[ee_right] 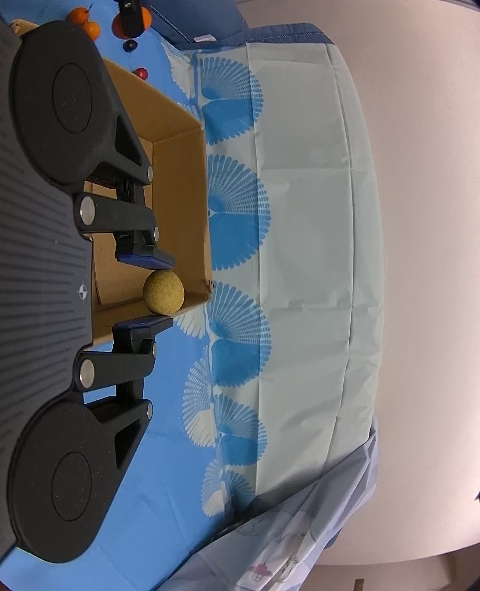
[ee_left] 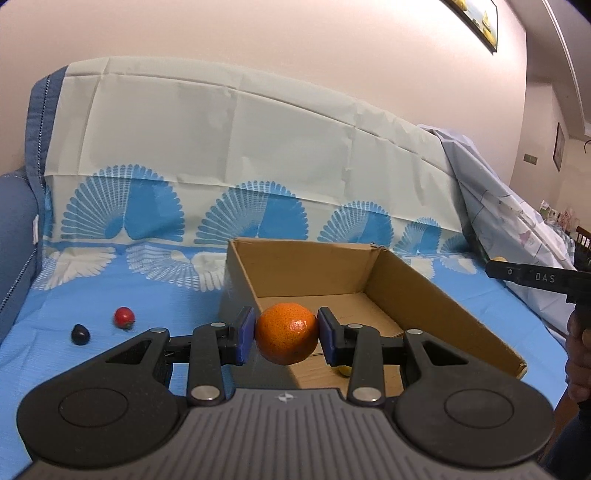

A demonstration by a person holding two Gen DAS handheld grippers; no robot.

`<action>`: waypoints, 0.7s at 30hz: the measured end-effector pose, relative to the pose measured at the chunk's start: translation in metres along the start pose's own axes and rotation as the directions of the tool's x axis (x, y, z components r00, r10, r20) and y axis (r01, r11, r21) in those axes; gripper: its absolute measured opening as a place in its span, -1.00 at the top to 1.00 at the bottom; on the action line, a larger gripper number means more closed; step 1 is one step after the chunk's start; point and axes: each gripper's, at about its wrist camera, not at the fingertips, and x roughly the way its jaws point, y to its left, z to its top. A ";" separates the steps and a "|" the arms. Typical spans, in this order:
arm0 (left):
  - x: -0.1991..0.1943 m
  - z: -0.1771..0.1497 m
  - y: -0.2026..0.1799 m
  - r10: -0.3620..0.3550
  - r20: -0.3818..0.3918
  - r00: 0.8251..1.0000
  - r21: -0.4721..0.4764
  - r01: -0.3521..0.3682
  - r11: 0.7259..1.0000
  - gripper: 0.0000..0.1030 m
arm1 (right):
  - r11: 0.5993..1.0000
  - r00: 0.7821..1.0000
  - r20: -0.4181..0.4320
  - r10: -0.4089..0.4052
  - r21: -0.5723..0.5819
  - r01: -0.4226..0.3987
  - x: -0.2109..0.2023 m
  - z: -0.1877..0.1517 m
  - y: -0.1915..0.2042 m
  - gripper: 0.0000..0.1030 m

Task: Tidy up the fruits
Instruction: 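Carry the yellow-green fruit and the mandarin over the cardboard box with both grippers, then hold both fruits above the box with both grippers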

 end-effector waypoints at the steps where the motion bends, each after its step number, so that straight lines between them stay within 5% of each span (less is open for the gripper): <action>1: 0.001 -0.001 -0.001 -0.003 0.000 1.000 -0.003 0.003 1.000 0.21 | 1.000 1.000 0.000 0.000 0.006 0.000 0.000 0.000 -0.001 0.45; 21: 0.014 -0.009 -0.023 -0.039 -0.006 0.999 0.038 0.040 0.998 0.21 | 0.999 1.000 -0.014 0.016 -0.027 -0.017 0.013 -0.001 0.007 0.45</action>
